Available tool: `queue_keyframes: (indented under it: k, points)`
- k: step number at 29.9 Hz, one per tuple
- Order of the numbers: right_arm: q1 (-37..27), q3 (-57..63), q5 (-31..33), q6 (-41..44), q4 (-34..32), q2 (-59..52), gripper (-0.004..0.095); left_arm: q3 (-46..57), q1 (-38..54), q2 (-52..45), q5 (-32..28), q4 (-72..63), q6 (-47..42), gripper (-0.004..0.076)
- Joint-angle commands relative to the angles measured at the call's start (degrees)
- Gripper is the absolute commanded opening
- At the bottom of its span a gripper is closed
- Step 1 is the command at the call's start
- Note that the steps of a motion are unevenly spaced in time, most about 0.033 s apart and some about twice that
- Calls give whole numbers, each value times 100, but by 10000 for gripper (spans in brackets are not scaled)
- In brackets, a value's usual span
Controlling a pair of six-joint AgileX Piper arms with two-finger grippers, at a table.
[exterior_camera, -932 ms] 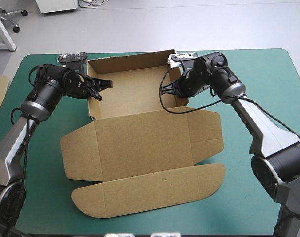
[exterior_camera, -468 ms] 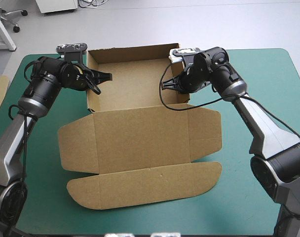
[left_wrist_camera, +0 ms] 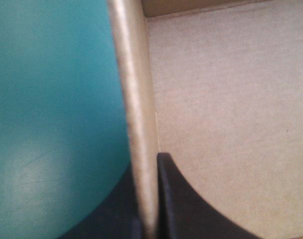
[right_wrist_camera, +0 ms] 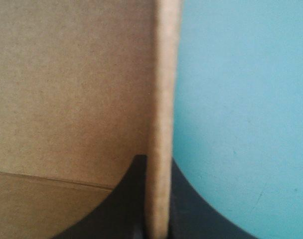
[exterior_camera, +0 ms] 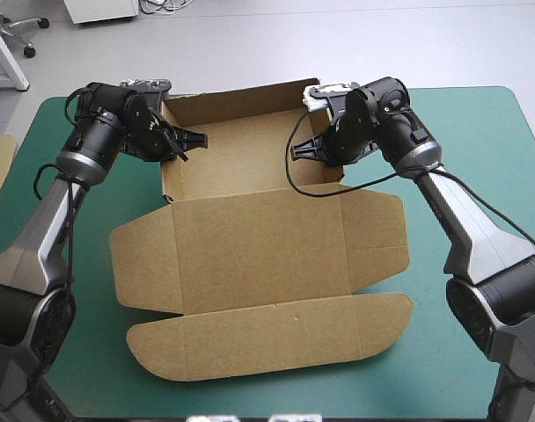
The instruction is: Fold the box
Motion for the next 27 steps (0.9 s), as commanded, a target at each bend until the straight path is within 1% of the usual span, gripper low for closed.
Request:
queue_keyframes:
  k: [1,6,13,23,27]
  points:
    - [-149,31,7,-46,-261,-370,-20,-162,3,-154,274,55,250,-14]
    - [-286,443,7,44,-184,-370,-20,-162,3,-10,367,68,335,-14]
    - [-286,961,7,184,-127,-338,-20,-162,3,384,470,-95,498,-14]
    - [-297,1113,-3,321,-126,-219,-20,-78,3,607,356,-540,705,-14]
    - [-297,1135,-3,284,-84,32,-20,132,3,621,124,-529,747,-14]
